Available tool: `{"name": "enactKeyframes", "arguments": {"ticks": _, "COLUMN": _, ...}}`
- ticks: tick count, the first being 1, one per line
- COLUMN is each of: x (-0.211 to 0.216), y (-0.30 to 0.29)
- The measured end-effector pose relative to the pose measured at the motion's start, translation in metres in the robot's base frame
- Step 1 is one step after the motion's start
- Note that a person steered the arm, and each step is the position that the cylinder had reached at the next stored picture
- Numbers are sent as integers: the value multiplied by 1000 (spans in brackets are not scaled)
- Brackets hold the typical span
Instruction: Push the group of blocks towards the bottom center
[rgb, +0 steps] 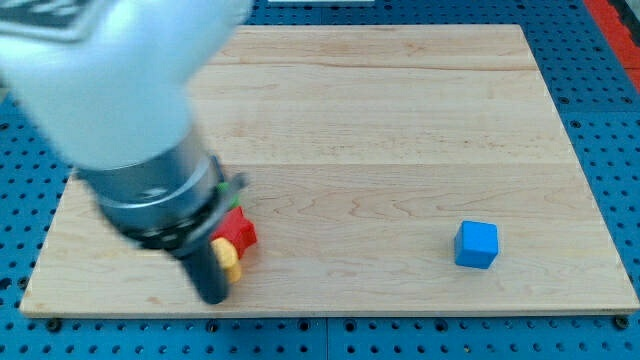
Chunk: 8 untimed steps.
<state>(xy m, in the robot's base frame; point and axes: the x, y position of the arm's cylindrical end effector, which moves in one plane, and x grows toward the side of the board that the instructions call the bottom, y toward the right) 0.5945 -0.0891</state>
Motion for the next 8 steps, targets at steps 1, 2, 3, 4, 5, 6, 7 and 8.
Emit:
{"name": "enactKeyframes", "arguments": {"ticks": 1, "x": -18, "y": 1}}
{"name": "enactKeyframes", "arguments": {"ticks": 2, "x": 9, "y": -32}}
{"name": "enactKeyframes", "arguments": {"ticks": 3, "x": -16, "y": -147}}
{"name": "enactKeyframes", "arguments": {"ticks": 4, "x": -57, "y": -215}}
{"name": "enactKeyframes", "arguments": {"ticks": 5, "x": -114, "y": -204}}
{"name": "enactKeyframes", "arguments": {"ticks": 6, "x": -135, "y": -183}}
{"name": "enactKeyframes", "arguments": {"ticks": 7, "x": -122, "y": -119}}
{"name": "enactKeyframes", "arguments": {"ticks": 8, "x": -97, "y": -80}}
